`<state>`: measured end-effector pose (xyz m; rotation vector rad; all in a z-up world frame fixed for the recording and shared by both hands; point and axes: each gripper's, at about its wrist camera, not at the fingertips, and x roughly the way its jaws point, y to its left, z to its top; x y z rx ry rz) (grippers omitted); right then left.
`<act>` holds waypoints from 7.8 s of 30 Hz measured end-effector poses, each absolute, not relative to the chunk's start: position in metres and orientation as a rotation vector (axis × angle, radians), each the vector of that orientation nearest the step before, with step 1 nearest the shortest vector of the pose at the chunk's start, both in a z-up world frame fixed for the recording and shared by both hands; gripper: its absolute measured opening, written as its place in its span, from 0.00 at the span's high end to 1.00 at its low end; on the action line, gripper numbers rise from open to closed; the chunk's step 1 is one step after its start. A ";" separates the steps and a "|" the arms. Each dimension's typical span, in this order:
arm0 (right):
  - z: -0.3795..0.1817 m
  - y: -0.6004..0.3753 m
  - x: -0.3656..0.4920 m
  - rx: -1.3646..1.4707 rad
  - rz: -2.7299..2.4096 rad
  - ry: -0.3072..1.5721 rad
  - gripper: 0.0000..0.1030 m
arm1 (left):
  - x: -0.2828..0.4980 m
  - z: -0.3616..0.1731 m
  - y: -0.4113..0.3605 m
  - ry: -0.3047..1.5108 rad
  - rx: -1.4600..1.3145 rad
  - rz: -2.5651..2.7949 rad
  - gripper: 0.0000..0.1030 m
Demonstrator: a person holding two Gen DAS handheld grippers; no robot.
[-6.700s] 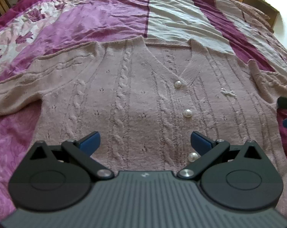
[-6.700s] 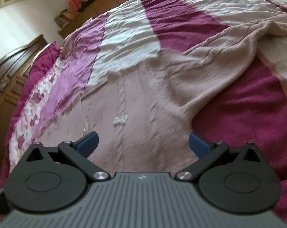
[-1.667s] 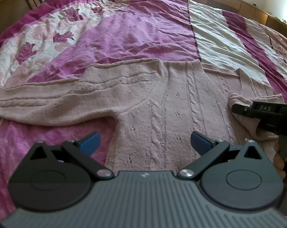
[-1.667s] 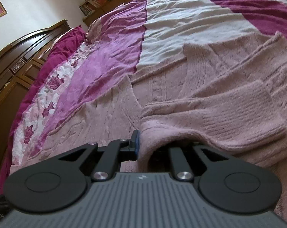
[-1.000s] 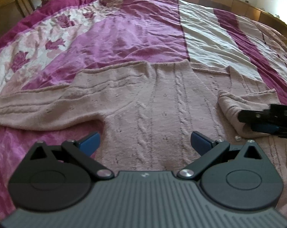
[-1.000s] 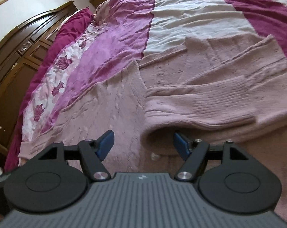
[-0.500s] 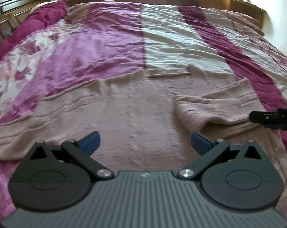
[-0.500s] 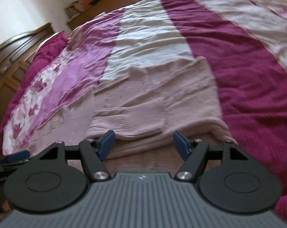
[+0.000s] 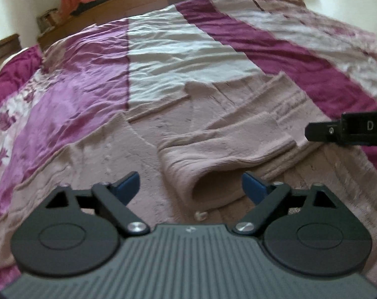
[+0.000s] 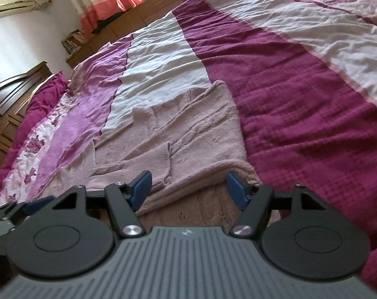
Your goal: Fold small clothes
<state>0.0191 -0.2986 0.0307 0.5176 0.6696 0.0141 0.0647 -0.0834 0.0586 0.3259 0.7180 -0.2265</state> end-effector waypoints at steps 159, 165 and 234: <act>0.027 -0.321 0.193 0.551 -0.155 0.764 0.91 | 0.102 0.043 0.113 0.649 -0.210 -0.178 0.86; 0.034 -0.334 0.177 0.638 -0.142 0.664 0.98 | 0.101 0.055 0.113 0.559 -0.204 -0.163 0.87; 0.039 -0.328 0.162 0.702 -0.184 0.579 0.97 | 0.106 0.052 0.091 0.579 -0.001 -0.059 0.88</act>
